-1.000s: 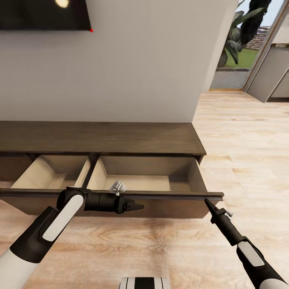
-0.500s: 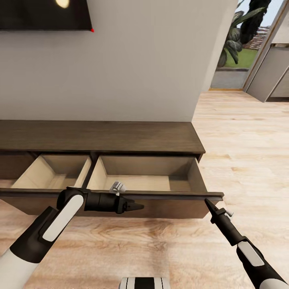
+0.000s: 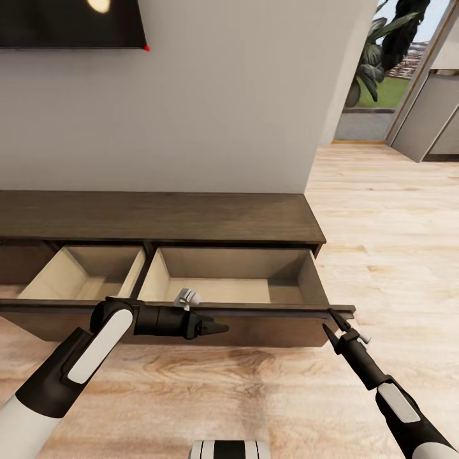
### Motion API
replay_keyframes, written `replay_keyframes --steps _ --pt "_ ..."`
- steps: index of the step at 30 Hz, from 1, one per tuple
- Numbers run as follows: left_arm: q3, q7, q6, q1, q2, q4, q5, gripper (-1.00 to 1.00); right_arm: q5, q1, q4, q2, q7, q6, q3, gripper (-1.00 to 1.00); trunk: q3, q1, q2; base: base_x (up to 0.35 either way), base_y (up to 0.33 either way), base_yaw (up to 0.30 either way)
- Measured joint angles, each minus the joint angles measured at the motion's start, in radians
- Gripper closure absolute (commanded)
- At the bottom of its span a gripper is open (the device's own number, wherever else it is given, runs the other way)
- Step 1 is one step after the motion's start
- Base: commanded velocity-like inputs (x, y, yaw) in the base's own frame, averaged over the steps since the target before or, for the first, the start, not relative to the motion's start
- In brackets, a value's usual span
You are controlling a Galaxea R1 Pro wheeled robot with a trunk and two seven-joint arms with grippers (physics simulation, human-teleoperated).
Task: Place each of the two pumpkins and all three candles from the living room inside a cabinet in the living room (use any cabinet), then make sure every cabinet is closed, and position the cauldron so it is next to a table in the living room.
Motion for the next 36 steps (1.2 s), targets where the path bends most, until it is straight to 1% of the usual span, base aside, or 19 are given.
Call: replay_keyframes --steps 20,34,36 --pt "0.0 0.0 0.0 0.0 0.0 0.0 0.0 -1.0 -0.001 0.0 0.0 0.0 0.0 0.0 -0.001 -1.0 0.0 0.0 0.0 -0.24 0.0 0.0" --pt "0.0 0.0 0.0 0.001 0.0 0.0 0.0 -1.0 0.0 -0.001 0.0 0.001 -0.002 0.0 -0.002 -1.0 0.0 0.0 0.0 -0.039 0.0 0.0" --pt "0.0 0.0 0.0 0.0 0.0 0.0 0.001 -1.0 0.0 -0.001 0.0 0.001 -0.003 0.0 -0.002 -1.0 0.008 -0.001 0.0 -0.003 0.0 0.0"
